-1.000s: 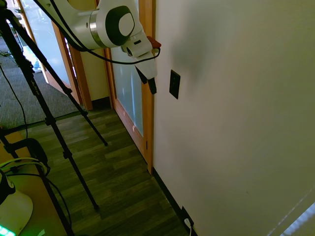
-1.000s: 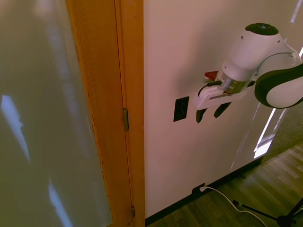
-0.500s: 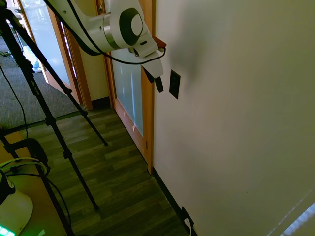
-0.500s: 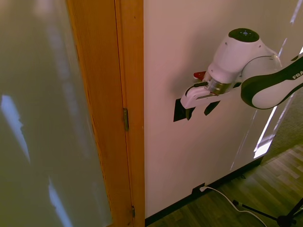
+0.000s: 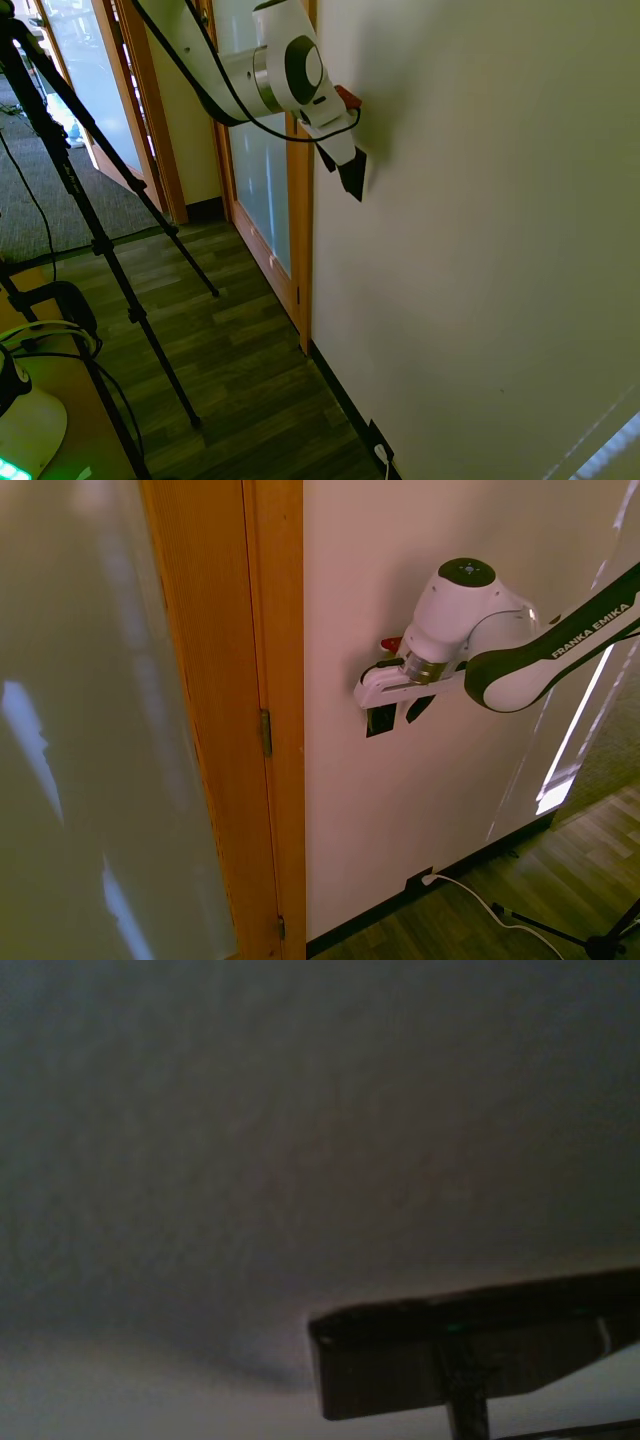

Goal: Turn on the light

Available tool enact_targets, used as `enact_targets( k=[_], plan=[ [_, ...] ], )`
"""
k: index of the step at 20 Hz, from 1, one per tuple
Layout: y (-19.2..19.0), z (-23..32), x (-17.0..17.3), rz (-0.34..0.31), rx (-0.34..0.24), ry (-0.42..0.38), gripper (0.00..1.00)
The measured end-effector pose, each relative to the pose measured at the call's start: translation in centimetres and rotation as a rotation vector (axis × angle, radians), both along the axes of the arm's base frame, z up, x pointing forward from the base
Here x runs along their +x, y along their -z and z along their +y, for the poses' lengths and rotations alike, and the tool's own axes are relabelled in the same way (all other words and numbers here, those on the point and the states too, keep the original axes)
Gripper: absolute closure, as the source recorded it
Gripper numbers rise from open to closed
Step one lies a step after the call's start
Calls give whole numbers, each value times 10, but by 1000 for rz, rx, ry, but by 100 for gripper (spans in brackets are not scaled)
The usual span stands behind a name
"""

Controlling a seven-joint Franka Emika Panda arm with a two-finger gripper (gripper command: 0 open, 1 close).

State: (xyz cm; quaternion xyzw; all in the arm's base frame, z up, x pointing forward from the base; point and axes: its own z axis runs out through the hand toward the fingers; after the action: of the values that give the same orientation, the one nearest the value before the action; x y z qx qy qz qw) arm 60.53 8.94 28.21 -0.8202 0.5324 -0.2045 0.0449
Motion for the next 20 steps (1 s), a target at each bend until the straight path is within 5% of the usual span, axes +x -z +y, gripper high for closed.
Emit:
enact_targets(
  k=[20],
  plan=[
    [11,-6,11,-6,-13,7,100]
  ],
)
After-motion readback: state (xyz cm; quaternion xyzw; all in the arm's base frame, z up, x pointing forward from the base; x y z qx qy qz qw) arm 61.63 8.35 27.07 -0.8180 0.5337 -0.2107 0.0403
